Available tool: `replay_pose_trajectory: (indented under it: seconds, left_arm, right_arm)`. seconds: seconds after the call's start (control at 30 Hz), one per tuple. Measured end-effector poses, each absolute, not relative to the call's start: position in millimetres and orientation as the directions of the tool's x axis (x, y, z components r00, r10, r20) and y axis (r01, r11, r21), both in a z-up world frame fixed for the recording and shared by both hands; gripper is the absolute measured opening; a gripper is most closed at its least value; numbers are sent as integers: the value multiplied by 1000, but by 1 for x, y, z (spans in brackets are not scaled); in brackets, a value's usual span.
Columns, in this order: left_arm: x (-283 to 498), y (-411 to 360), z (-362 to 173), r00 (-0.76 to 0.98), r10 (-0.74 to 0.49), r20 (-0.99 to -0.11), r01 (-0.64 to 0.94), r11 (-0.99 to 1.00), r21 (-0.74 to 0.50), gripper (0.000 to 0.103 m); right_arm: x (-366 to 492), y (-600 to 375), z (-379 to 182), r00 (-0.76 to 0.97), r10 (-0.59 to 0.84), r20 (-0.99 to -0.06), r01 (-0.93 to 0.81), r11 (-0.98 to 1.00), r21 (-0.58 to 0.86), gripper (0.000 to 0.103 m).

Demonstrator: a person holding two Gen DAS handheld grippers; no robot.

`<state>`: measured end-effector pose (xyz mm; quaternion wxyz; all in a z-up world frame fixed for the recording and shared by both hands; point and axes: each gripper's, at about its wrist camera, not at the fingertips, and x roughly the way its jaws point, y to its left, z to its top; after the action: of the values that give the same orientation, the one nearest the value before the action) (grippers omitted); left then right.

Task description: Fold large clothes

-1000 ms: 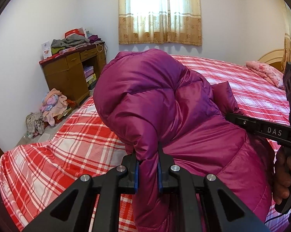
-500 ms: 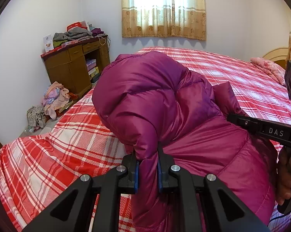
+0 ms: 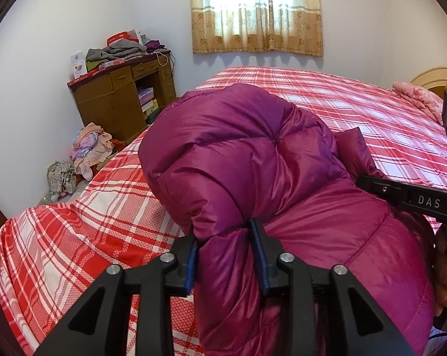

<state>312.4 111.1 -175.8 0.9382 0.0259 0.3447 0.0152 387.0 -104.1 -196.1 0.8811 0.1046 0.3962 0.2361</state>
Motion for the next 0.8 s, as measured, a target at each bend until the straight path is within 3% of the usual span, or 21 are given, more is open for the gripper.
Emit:
replay_pose_trajectory:
  seconds: [0.1, 0.33, 0.8]
  left_arm:
    - [314, 111, -180, 760, 60, -647, -19, 997, 71, 45]
    - [319, 120, -189, 753, 117, -648, -87, 993, 78, 77]
    - [325, 125, -202, 751, 86, -654, -98, 995, 19, 81]
  right_arm:
    - [388, -105, -198, 571, 499, -652, -327, 867, 377, 14]
    - [391, -105, -207, 559, 490, -669, -310, 872, 380, 18]
    - [394, -101, -222, 556, 465, -689, -293, 885, 362, 26]
